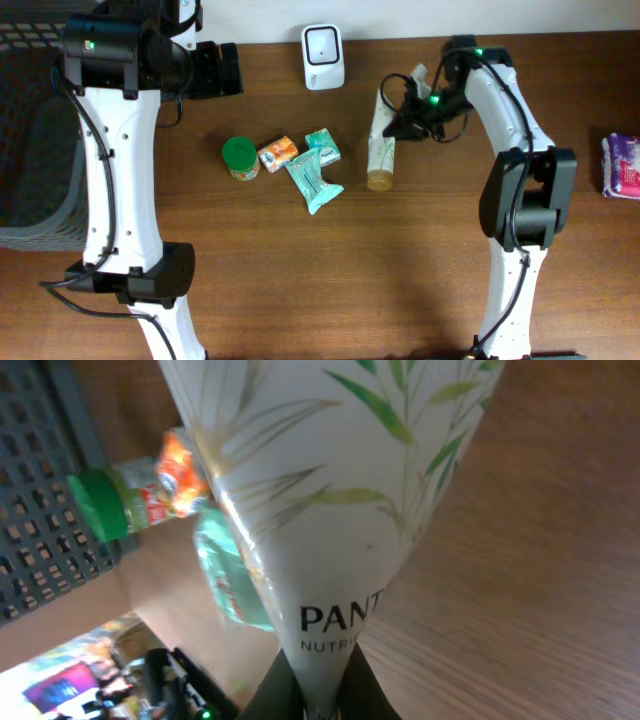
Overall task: Scan the item barcode
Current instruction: 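Lift the Pantene tube with the right gripper and reorient it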
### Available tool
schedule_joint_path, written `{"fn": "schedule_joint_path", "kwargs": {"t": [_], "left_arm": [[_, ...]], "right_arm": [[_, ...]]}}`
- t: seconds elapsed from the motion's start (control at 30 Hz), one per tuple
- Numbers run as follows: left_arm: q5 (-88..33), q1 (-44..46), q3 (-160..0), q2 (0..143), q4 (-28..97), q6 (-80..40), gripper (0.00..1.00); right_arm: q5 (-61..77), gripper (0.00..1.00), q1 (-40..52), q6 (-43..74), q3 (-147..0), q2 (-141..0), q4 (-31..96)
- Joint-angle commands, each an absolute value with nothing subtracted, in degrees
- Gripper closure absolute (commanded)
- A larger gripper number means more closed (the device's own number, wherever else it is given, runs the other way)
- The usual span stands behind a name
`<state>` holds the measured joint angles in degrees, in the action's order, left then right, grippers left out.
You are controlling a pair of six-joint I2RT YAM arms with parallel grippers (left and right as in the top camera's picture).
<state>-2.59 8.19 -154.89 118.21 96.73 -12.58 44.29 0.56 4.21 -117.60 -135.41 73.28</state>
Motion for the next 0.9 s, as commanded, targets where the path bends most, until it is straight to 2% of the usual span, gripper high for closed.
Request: {"fn": "schedule_joint_path", "kwargs": {"t": [0.0,0.03,0.07,0.17,0.2,0.3,0.33,0.43,0.47,0.53,0.67,0.73,0.77,0.87], "left_arm": [[-2.72,8.08,-155.50,117.38,96.73,-11.66,0.01],[-2.72,8.08,-155.50,117.38,96.73,-11.66,0.01],[-2.72,8.08,-155.50,117.38,96.73,-11.66,0.01],[-2.72,8.08,-155.50,117.38,96.73,-11.66,0.01],[-2.72,8.08,-155.50,117.38,96.73,-11.66,0.01],[-2.72,8.08,-155.50,117.38,96.71,-11.66,0.01],[-2.72,8.10,-155.50,117.38,96.73,-11.66,0.01],[-2.72,8.08,-155.50,117.38,96.73,-11.68,0.01],[-2.72,8.08,-155.50,117.38,96.73,-11.66,0.01],[-2.72,8.08,-155.50,117.38,96.73,-11.66,0.01],[-2.72,8.08,-155.52,117.38,96.73,-11.66,0.01],[-2.72,8.08,-155.50,117.38,96.71,-11.66,0.01],[-2.72,8.08,-155.52,117.38,96.73,-11.66,0.01],[-2.72,8.08,-155.50,117.38,96.73,-11.66,0.01]], "right_arm": [[48.99,0.95,-2.33,3.01,-107.57,-135.39,68.45],[45.89,0.90,-3.46,3.09,-104.77,-135.39,67.22],[37.26,0.75,-4.32,5.02,-104.09,-135.39,67.46],[27.73,0.70,-4.91,8.03,-104.92,-135.37,68.53],[25.82,0.65,-4.95,7.99,-108.62,-135.37,71.81],[24.73,0.59,-3.49,7.97,-120.70,-135.37,80.82],[24.75,0.55,-2.74,7.94,-122.65,-135.37,82.02],[22.00,0.18,-0.23,7.77,-122.37,-135.39,82.15],[21.37,0.11,0.89,8.03,-120.92,-135.39,81.65],[20.86,0.04,2.26,9.30,-117.73,-135.39,79.40],[20.51,0.06,3.99,10.20,-111.92,-135.39,74.24],[20.51,0.19,4.25,10.20,-109.10,-135.39,71.42],[20.51,0.28,4.25,10.20,-107.63,-135.39,69.93],[20.51,0.69,4.71,11.09,-106.19,-135.39,68.14]]}}
